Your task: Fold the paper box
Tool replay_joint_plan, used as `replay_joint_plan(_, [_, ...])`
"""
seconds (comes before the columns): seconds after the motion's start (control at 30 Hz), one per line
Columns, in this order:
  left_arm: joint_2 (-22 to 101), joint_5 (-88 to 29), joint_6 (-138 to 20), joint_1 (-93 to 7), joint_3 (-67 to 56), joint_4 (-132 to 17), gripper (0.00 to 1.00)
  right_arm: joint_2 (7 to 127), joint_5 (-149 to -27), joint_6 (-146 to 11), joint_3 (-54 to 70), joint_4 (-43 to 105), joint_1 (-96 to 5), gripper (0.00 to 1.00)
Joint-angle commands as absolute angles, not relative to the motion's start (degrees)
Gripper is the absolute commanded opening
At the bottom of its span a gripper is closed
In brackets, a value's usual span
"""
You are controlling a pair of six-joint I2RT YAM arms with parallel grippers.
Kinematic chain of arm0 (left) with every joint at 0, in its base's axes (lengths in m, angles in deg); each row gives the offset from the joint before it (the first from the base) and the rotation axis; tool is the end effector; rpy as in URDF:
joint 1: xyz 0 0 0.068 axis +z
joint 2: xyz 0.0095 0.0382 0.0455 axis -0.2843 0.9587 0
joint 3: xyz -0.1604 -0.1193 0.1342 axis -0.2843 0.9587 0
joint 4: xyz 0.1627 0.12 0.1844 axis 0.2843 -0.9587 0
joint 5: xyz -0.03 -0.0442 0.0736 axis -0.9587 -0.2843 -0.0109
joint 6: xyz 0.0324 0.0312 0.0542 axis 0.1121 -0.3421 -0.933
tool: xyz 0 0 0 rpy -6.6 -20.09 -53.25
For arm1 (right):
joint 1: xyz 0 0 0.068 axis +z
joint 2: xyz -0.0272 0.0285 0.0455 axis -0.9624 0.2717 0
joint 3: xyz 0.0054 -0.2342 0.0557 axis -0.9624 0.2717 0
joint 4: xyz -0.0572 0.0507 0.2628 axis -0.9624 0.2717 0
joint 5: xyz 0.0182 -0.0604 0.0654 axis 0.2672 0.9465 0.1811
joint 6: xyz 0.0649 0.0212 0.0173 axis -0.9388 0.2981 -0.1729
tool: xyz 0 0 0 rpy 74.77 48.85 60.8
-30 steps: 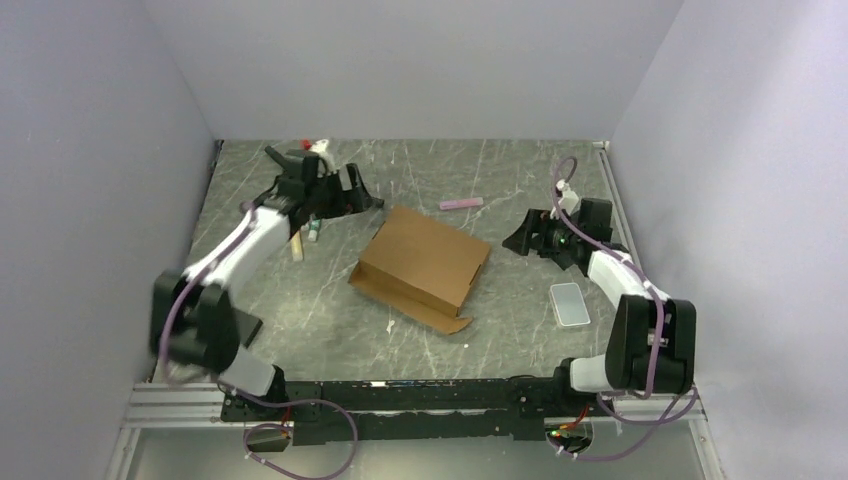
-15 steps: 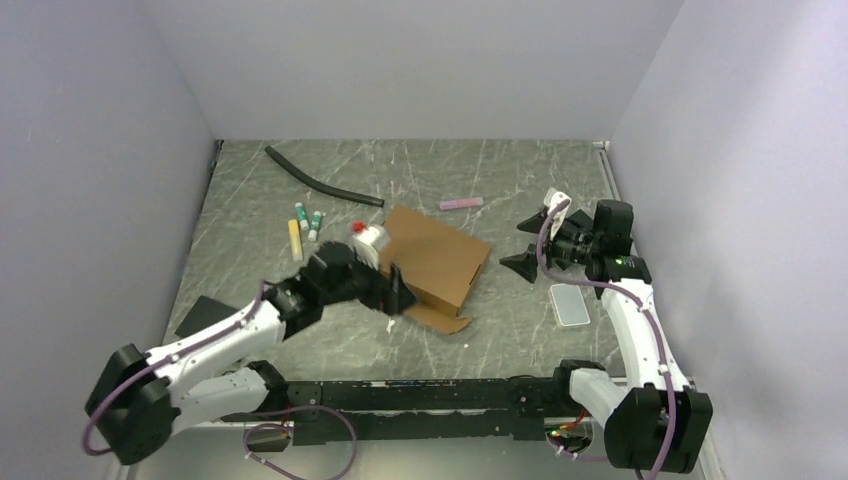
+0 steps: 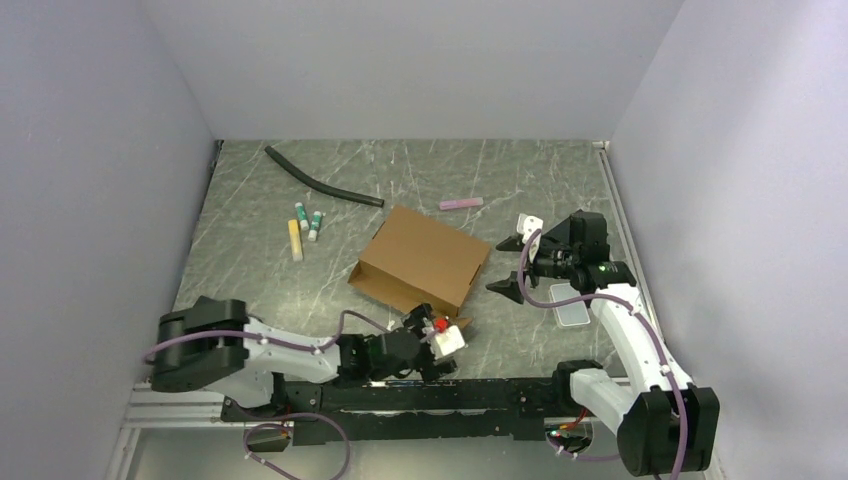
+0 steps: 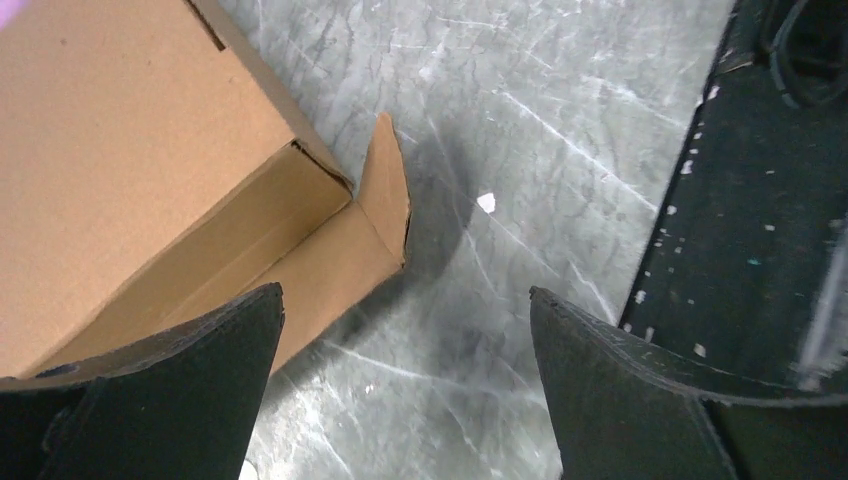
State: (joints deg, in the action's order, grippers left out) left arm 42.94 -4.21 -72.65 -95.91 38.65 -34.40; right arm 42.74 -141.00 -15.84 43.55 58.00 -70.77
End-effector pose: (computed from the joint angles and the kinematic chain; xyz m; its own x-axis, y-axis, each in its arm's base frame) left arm 0.0719 -0.2927 0.1232 -0.0503 0.4346 -0.8992 0.8943 0.4205 0.1532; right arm 0.2276 0.0643 0.2196 -0.0291 -0.3416 -0.9394 -0.9552 0.2865 -0.0746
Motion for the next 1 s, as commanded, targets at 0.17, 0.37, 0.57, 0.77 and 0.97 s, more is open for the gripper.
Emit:
replay_joint_plan(0.17, [53.98, 8.69, -81.40, -99.40, 33.75, -17.52, 0.81, 42.32, -139.54, -18.69, 42.30, 52.70, -70.85, 0.99])
replay_joint_plan(0.37, [57.56, 9.45, -79.57, -99.57, 32.42, -16.43, 0.71, 42.27, -139.18, -19.20, 42.53, 52.35, -70.88, 0.99])
replay_joint_plan(0.57, [60.54, 10.05, -78.86, -99.57, 31.60, -14.40, 0.65, 43.36, -138.94, -19.33, 42.06, 52.84, -70.79, 0.99])
replay_joint_plan(0.77, [63.37, 10.95, -78.43, -99.57, 31.24, -12.05, 0.57, 44.02, -138.50, -19.41, 41.82, 53.13, -70.80, 0.99])
replay_joint_plan(0.97, [65.03, 12.47, -77.22, -99.57, 29.19, -13.47, 0.45, 44.39, -138.67, -19.39, 41.66, 53.41, -70.62, 0.99])
